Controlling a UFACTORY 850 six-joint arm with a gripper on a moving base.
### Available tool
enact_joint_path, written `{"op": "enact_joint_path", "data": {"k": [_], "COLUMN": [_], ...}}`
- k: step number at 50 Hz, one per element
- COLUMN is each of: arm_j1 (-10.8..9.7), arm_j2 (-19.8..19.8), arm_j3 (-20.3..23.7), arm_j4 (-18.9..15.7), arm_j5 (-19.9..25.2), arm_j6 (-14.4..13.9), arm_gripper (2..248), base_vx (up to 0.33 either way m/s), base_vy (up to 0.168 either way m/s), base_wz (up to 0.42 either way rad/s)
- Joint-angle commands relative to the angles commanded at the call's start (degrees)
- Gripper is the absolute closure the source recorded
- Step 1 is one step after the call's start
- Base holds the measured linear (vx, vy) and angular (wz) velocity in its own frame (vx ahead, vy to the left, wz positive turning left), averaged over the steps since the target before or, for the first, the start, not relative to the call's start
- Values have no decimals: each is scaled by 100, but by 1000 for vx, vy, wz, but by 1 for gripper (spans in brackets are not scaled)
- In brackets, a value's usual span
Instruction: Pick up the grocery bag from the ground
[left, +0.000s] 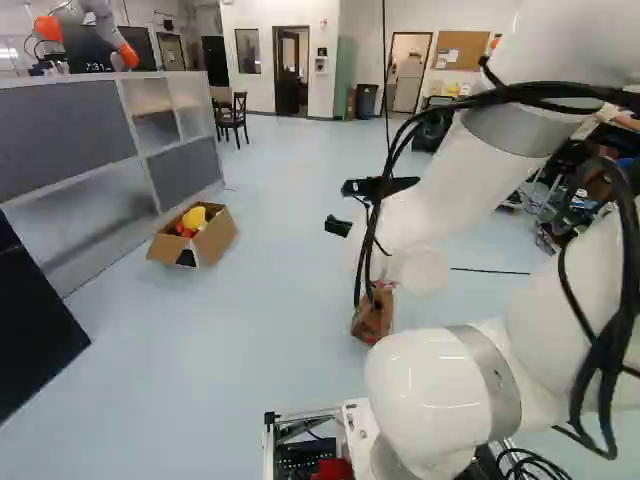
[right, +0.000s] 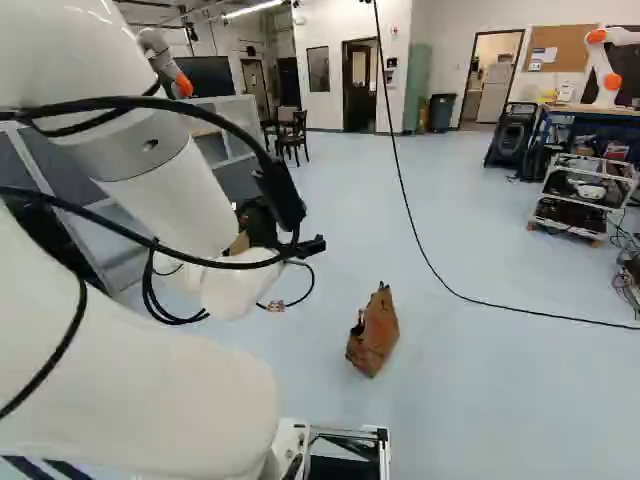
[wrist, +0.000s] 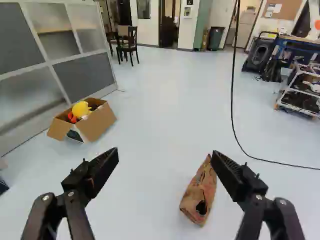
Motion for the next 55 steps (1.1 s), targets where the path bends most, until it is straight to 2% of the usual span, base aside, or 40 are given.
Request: {"op": "enact_joint_path", "data": {"k": [55], "arm_j1": [-5], "arm_j2": [-25], "arm_j3": [-21], "arm_j4": [0], "arm_j5": [0], "arm_j6": [0], "arm_gripper": [3], "base_vx": [0], "base_vy": [0], "base_wz": [0]}}
